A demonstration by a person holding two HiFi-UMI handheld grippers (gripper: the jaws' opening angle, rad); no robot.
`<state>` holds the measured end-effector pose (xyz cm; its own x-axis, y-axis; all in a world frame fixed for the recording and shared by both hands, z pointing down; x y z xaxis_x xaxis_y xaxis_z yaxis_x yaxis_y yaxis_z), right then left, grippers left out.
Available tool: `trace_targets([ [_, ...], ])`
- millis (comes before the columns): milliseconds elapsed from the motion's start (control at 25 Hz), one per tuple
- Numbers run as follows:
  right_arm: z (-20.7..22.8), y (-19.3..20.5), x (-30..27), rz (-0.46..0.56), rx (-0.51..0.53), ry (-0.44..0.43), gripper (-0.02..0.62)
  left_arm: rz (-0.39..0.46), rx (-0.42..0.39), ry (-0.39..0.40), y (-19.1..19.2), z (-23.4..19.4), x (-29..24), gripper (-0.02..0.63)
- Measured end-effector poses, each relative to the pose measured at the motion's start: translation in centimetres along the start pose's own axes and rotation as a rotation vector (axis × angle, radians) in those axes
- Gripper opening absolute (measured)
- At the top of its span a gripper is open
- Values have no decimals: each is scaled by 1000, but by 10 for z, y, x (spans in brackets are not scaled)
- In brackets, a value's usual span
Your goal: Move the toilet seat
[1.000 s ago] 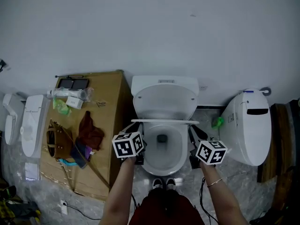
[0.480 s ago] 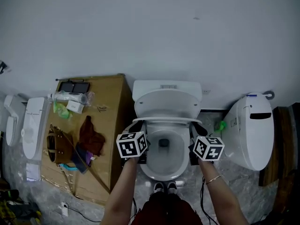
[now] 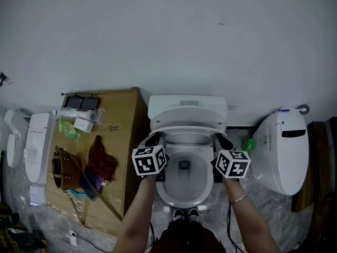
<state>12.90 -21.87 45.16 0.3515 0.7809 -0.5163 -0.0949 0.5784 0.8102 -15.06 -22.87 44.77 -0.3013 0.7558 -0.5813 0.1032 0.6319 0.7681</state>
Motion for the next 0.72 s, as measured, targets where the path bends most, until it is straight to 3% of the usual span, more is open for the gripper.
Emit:
trace_targets([
  [320,4,-14,-18,-10,65,15,43,10,-16,-8,-15,-3,-17,63],
  [720,7,-25,-36,-8,65,28,43,14,-41,-10,-26,-7,-34,63],
])
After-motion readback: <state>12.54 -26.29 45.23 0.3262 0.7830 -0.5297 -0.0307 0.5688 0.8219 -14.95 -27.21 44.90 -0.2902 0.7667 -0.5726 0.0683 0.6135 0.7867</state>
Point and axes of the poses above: the fingertips, and each gripper's own axes: x backward along the fingers, z to its right, y out of its underside, the point moved 9 cm from there along x, backward along the fingers, and after that the axes turned 3 degrees about -z, right-handed, at the moved point
